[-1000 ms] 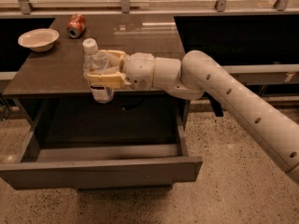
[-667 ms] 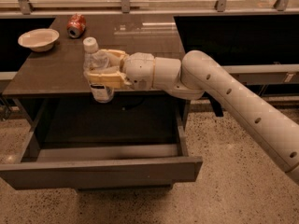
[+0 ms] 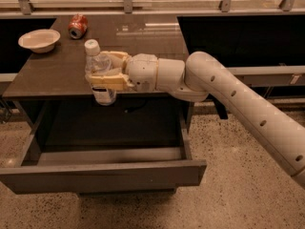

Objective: Place blue plastic bottle into top drawer

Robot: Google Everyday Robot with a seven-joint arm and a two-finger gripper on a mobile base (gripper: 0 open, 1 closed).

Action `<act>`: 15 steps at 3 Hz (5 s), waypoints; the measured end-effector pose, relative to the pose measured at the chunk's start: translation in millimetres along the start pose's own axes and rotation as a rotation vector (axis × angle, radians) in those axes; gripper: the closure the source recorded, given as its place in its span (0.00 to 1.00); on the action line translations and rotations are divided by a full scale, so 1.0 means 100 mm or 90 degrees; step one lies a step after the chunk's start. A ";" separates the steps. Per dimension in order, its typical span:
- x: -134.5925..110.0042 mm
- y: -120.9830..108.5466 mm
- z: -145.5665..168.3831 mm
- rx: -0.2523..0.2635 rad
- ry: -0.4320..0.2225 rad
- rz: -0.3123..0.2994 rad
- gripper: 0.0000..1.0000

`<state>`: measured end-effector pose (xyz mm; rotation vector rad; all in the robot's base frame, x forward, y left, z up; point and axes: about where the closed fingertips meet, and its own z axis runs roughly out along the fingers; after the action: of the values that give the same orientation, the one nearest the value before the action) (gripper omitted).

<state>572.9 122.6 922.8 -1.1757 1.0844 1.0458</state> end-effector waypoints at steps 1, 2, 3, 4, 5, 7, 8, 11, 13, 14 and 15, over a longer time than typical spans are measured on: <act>0.00 0.00 0.00 0.000 0.000 0.000 1.00; 0.00 0.00 0.00 0.000 0.000 0.000 0.86; 0.00 0.00 0.00 0.000 0.000 0.000 0.63; 0.00 0.00 0.00 0.000 0.000 0.000 0.39; 0.00 0.00 0.00 0.000 0.000 0.000 0.18; 0.15 0.05 -0.13 0.055 0.046 -0.014 0.37; 0.34 0.12 -0.33 0.132 0.108 -0.035 0.59; 0.53 0.16 -0.51 0.198 0.166 -0.046 0.48; 0.52 0.18 -0.48 0.194 0.165 -0.047 0.02; 0.52 0.18 -0.47 0.193 0.165 -0.047 0.00; 0.53 0.17 -0.69 0.187 0.148 -0.044 0.00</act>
Offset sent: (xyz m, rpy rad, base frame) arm -0.0178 -0.0516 -0.0459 -0.5800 -0.2424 -0.3693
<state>559.2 58.6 863.5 -1.1047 1.3197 0.6799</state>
